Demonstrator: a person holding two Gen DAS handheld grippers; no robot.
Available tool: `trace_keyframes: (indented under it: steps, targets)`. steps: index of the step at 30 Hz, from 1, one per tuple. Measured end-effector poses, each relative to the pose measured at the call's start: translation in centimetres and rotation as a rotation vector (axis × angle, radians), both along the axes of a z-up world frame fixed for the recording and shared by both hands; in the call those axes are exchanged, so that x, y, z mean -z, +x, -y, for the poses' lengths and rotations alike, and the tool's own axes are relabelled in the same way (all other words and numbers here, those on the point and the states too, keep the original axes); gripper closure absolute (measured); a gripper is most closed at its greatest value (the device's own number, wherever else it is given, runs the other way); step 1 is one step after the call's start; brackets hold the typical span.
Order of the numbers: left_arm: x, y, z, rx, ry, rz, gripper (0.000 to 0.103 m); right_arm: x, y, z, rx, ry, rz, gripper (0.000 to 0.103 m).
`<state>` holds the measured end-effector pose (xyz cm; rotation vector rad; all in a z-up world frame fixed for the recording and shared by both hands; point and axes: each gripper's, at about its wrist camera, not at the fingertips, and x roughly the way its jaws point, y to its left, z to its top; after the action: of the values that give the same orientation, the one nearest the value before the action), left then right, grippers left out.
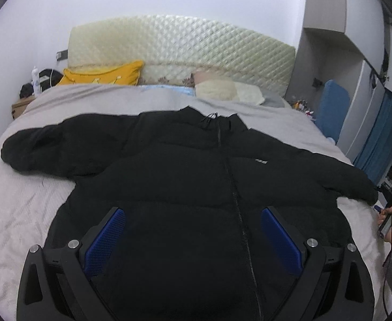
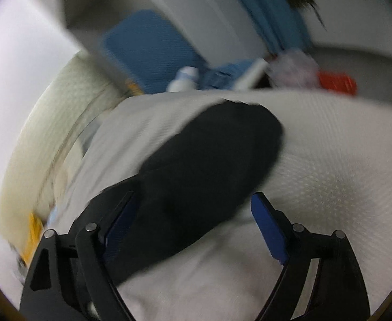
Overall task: Fold large clothes
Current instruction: 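Grasp the black jacket's sleeve cuff with the right gripper and lift it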
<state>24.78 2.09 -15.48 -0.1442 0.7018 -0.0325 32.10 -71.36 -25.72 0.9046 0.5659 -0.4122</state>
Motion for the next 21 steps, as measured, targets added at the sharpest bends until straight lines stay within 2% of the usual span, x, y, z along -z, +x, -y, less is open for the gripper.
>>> trace_keyframes:
  steps: [3,5,10,13,15,21]
  targets:
    - [0.6,0.9,-0.3,-0.025,-0.008,-0.020,0.001,2.2,1.0,2.2,0.050,0.058,0.040,0.017]
    - [0.6,1.2,-0.5,-0.046,0.010,-0.005,0.001,2.3,1.7,2.8,0.069,0.042,0.079,0.020]
    - [0.8,2.1,-1.1,-0.121,0.039,0.015,0.001,2.3,4.3,4.8,0.038,-0.032,0.134,0.058]
    - [0.1,2.4,-1.2,-0.127,0.103,0.054,0.001,1.0,5.3,4.7,0.001,-0.127,0.143,0.079]
    - [-0.3,2.5,-1.4,-0.154,0.151,0.079,0.001,0.1,5.6,4.4,-0.019,-0.183,0.127,0.086]
    - [-0.2,2.4,-2.3,-0.138,0.140,0.050,0.001,-3.1,5.5,4.7,-0.034,-0.317,0.094,0.090]
